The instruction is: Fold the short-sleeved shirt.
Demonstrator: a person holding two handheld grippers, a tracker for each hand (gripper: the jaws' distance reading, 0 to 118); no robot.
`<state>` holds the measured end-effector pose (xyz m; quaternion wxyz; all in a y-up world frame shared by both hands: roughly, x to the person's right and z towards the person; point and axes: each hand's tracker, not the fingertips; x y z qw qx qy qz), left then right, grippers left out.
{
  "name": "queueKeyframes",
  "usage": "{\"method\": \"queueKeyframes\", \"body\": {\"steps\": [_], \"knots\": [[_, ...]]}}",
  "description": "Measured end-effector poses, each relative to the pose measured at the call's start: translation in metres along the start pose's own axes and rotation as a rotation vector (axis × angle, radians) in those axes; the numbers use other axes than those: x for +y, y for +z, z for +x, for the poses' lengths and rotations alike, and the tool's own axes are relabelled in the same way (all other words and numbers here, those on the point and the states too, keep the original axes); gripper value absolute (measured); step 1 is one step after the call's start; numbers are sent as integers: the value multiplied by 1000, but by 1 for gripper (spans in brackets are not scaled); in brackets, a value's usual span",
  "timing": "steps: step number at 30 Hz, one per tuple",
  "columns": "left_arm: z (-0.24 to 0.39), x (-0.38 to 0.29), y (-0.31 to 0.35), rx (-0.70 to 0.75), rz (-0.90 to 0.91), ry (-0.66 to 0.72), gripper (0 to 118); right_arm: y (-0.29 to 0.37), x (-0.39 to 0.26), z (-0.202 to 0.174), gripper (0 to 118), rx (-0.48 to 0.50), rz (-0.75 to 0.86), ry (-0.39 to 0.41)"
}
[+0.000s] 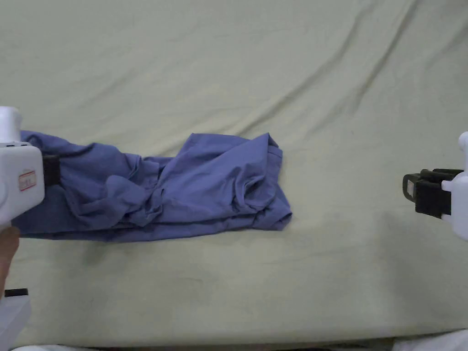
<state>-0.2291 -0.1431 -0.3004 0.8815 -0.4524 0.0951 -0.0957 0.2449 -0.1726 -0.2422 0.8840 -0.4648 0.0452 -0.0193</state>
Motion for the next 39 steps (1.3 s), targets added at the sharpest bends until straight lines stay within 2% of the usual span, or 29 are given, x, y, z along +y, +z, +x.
{"method": "queueKeyframes", "body": {"steps": [7,12,18,19,21,22,24,25,26,27,28,29,31,32,34,35,37,39], "knots": [[127,19,12,-272,12,-23,14,-11,4,-2,7,28,-4,-3],[216,19,-13,-346,-44,-152,14,-12,2,8,7,25,-10,-22],[243,14,-17,-426,-79,-105,15,-13,-7,22,7,13,-34,-57],[234,14,-17,-474,-72,-83,30,-14,-9,22,7,11,-38,-58],[204,20,-6,-584,-83,24,67,-13,-11,23,7,9,-41,-59],[187,23,7,-582,-59,58,78,-13,-11,23,7,10,-41,-60],[148,29,45,-557,57,81,79,-12,-13,23,7,8,-32,-58],[132,30,57,-536,145,86,88,-12,-13,23,7,8,-33,-57],[119,30,63,-510,204,88,102,-13,-13,22,7,7,-38,-53],[110,31,67,-488,199,85,108,-14,-13,22,7,4,-43,-49],[104,32,62,-489,175,86,107,-15,-13,20,7,-2,-48,-43],[103,32,51,-491,83,67,94,-16,-14,19,7,-7,-50,-37],[118,28,27,-483,82,18,0,-16,-15,17,7,-11,-53,-32],[132,18,10,-413,105,30,0,-15,-15,17,7,-10,-54,-32],[159,12,-14,-453,-39,-86,0,-15,-15,17,7,-9,-61,-35],[174,2,-27,-464,-84,-97,0,-15,-16,17,7,-13,-65,-32],[201,-14,-32,-518,-84,-112,0,-15,-16,19,7,-29,-69,-25],[224,-26,-22,-492,-44,-179,0,-18,-16,23,7,-38,-77,-28]]}}
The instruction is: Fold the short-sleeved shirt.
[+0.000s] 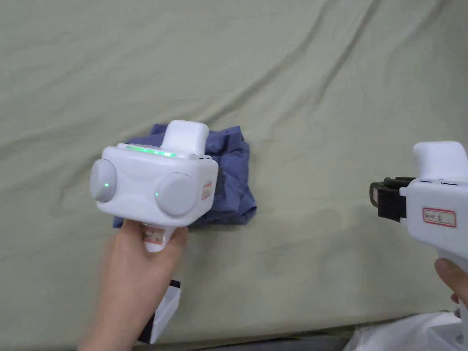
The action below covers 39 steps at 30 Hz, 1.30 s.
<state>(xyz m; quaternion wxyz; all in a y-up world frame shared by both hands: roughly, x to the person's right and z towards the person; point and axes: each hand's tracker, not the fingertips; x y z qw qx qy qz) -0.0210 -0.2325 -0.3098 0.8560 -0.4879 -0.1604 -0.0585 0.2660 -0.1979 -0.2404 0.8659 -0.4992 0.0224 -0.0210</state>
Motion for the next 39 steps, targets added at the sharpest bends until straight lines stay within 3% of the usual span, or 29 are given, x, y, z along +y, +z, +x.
{"method": "queueKeyframes", "body": {"steps": [6,10,17,20,23,28,31,34,36,39], "knots": [[60,2,-13,54,28,-169,0,-3,1,4,7,1,-5,-27],[71,1,0,-60,81,-160,0,0,3,1,7,11,6,-32],[45,0,77,-40,197,-187,0,21,17,-24,7,43,62,5],[-4,0,120,61,259,-143,0,32,32,-52,7,78,98,77],[-62,0,145,126,283,-12,0,35,51,-88,7,141,137,142],[-123,-8,146,161,271,112,0,2,73,-152,7,189,105,270],[-139,-15,138,123,261,153,0,-45,72,-174,7,223,1,302],[-144,-20,122,80,231,165,0,-98,64,-183,7,143,-92,330],[-150,-22,107,43,202,180,0,-119,59,-181,7,160,-111,311],[-166,-26,85,-128,201,263,0,-113,65,-173,7,182,-95,293]]}}
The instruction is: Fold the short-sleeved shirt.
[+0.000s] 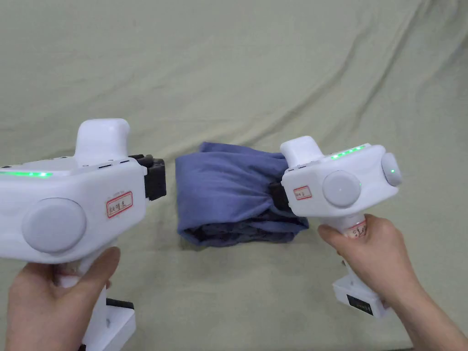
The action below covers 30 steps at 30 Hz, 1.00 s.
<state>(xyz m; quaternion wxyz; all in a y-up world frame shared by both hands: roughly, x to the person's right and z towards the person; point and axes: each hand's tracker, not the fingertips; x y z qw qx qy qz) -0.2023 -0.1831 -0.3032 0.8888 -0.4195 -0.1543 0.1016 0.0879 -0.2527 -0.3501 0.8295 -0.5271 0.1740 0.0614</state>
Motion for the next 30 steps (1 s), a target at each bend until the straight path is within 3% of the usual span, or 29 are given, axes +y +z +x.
{"method": "queueKeyframes", "body": {"steps": [1,2,3,4,5,9,12,13,14,15,19,22,25,30], "knots": [[-7,-1,-6,-54,-8,65,8,0,0,3,7,15,-5,2],[-18,-1,-14,-109,-38,138,31,0,0,5,7,30,-6,6],[-28,-1,-24,-170,-75,191,75,0,0,7,7,43,-5,11],[-40,0,-38,-240,-132,250,110,3,0,9,7,56,-4,9],[-47,-2,-47,-273,-175,294,114,3,-1,11,7,65,-1,11],[-44,-6,-96,-317,-340,296,114,4,-1,12,7,84,5,15],[-34,-4,-115,-342,-352,272,116,4,-2,11,7,82,9,31],[-32,-4,-110,-361,-345,266,104,5,-2,10,7,81,12,34],[-34,-1,-101,-445,-212,254,58,7,-3,9,7,81,18,38],[-33,1,-99,-393,-190,251,27,8,-4,7,7,77,23,44],[-22,3,-93,-352,-210,173,27,17,-5,-9,7,30,57,109],[-30,6,-81,-355,-211,172,27,29,-4,-25,7,26,104,115],[-46,12,-58,-266,-194,73,27,45,3,-46,7,39,150,113],[-112,20,-6,-103,-182,36,27,61,35,-105,7,119,222,170]]}}
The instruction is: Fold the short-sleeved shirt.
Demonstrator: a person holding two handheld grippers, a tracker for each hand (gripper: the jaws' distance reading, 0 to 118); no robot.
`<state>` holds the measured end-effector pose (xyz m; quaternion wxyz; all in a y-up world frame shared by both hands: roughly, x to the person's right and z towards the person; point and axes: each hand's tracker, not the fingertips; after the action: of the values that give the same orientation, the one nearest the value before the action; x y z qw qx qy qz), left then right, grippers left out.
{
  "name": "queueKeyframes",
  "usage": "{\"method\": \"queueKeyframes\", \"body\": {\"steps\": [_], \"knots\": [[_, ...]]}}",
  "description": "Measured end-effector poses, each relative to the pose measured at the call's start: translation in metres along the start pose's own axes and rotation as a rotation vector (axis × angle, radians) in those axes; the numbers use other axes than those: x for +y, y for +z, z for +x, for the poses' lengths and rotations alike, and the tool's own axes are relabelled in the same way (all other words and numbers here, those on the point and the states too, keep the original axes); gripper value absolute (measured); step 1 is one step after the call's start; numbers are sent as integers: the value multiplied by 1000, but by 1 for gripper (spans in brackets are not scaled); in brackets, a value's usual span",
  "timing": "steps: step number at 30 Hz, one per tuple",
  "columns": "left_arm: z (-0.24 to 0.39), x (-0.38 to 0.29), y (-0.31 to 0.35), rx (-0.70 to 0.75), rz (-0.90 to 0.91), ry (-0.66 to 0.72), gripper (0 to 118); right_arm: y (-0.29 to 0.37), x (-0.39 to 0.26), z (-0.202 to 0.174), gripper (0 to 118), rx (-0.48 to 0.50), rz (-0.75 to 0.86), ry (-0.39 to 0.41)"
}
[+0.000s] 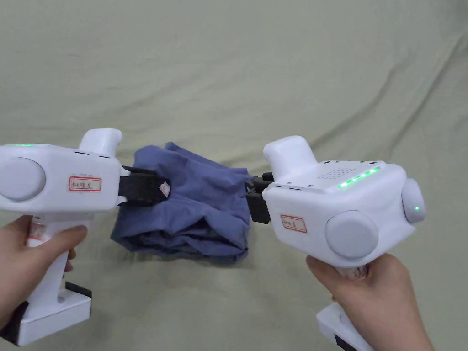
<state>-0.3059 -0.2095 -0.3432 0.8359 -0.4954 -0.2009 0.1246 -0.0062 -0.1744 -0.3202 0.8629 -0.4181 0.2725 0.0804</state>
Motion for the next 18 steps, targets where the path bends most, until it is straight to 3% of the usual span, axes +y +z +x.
{"method": "queueKeyframes", "body": {"steps": [5,8,15,16,17,18], "knots": [[-70,-1,58,199,-7,-42,27,-27,54,-79,7,90,57,98],[-110,0,82,302,-11,-38,27,-48,81,-121,7,141,71,114],[-170,-2,95,403,-33,11,27,-87,107,-174,7,209,50,135],[-174,-5,95,386,-27,29,31,-92,107,-178,7,206,42,139],[-177,-7,95,369,-12,57,47,-97,107,-179,7,206,34,141],[-177,-10,94,393,-4,57,77,-100,107,-178,7,208,25,137]]}}
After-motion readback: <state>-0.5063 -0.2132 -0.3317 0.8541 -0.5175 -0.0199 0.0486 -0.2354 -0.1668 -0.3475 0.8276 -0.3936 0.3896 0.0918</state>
